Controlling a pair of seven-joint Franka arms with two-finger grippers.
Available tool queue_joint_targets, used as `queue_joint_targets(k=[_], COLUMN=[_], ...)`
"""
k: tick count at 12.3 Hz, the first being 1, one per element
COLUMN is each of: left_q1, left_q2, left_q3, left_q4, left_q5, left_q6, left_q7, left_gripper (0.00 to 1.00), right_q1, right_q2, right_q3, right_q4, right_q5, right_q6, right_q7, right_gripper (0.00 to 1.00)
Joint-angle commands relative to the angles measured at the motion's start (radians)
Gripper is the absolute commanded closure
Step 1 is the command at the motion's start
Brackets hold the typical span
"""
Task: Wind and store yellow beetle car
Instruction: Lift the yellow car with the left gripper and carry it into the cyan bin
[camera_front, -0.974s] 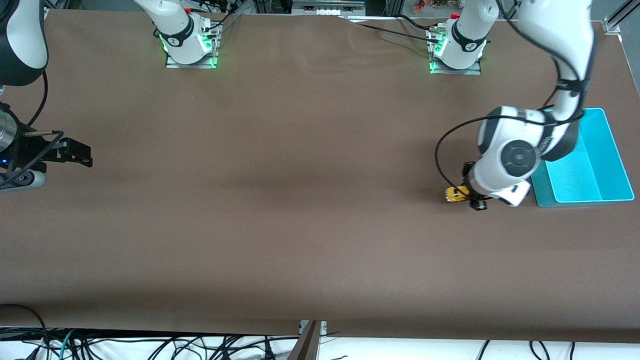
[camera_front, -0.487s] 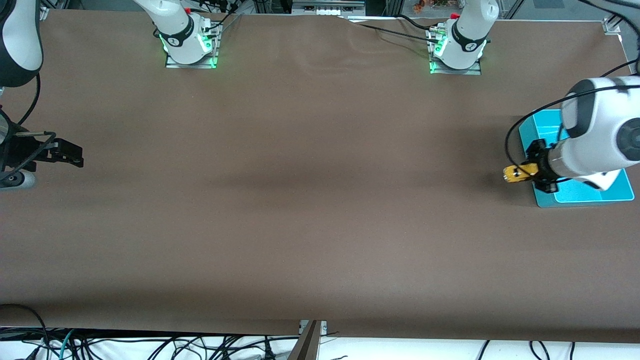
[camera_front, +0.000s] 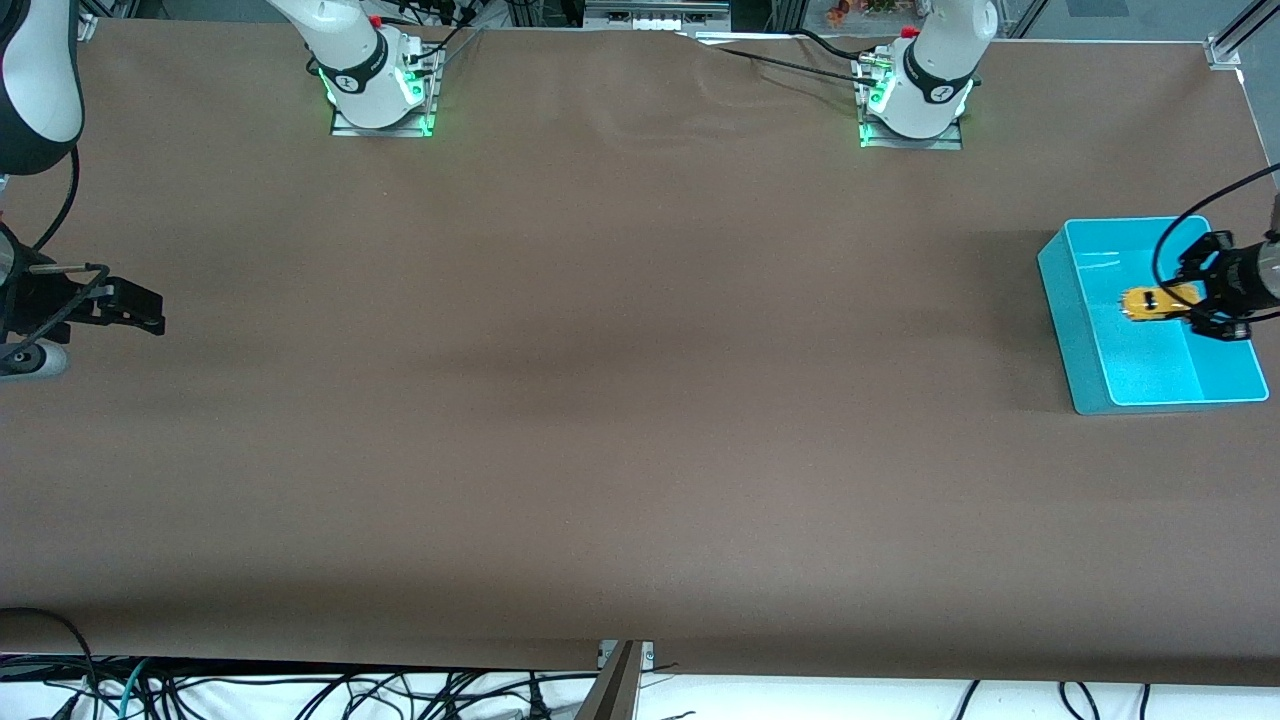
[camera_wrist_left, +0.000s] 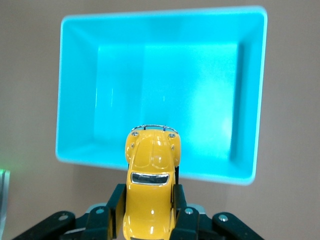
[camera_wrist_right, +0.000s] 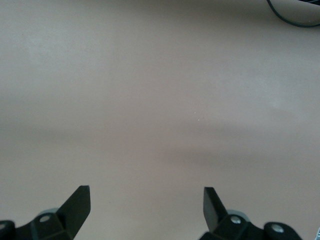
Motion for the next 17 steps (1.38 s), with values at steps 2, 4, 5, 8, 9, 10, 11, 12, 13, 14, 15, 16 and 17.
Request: queue_joint_targets(k=[2,4,5,8,9,10,11,12,13,14,15,16,17], left_q1=[0.091,0.110,0.128,0.176,0.203,0.210,0.216,0.219,0.224,0.230,0.239,0.239,0.237], left_q2=[-0.017,0.011,0.023,0.029,0.029,0.031,0.031,0.035,0.043,0.045,0.045,0.043,0.043], left_q3=[-0.016,-0.014,-0.014,-0.016,-0.016,-0.016,-0.016,-0.016,-0.016,-0.016,-0.016,-0.016,-0.016], left_q4=[-0.190,-0.252,-0.272,-0.400,-0.436,-0.465,-0.488,-0.494,-0.502,-0.525,-0.542,-0.544,-0.542], left_q5=[0.084,0.084,0.086,0.181,0.184,0.186,0.187,0.187,0.187,0.187,0.187,0.187,0.187], left_q6=[0.258,0.334,0.352,0.475,0.524,0.559,0.581,0.587,0.599,0.633,0.659,0.659,0.659], left_q7=[0.019,0.019,0.019,0.019,0.019,0.019,0.019,0.019,0.019,0.019,0.019,0.020,0.020], left_gripper=[1.00,1.00,1.00,1.00,1.00,1.00,1.00,1.00,1.00,1.00,1.00,0.99,0.86], right_q1=[-0.001,-0.001,-0.001,-0.001,-0.003,-0.013,-0.019,-0.020,-0.020,-0.020,-0.020,-0.020,-0.021], right_q2=[-0.019,-0.031,-0.034,-0.037,-0.054,-0.078,-0.110,-0.143,-0.164,-0.172,-0.175,-0.183,-0.196], right_q3=[-0.006,-0.026,-0.027,-0.023,-0.023,-0.023,-0.023,-0.023,-0.020,-0.017,-0.015,-0.015,-0.015], right_q4=[-0.003,-0.001,-0.001,-0.001,-0.006,-0.024,-0.070,-0.116,-0.142,-0.152,-0.159,-0.185,-0.204], right_q5=[-0.007,-0.004,0.004,0.021,0.039,0.060,0.070,0.070,0.070,0.070,0.071,0.071,0.073], right_q6=[0.001,-0.002,-0.003,-0.003,0.004,0.004,0.007,0.015,0.014,0.003,0.000,0.000,0.000], right_q7=[0.011,0.004,0.004,0.008,0.011,0.014,0.016,0.014,0.016,0.014,0.005,0.005,0.005], right_gripper=[0.00,0.00,0.00,0.00,0.00,0.00,0.00,0.00,0.00,0.00,0.00,0.00,0.00])
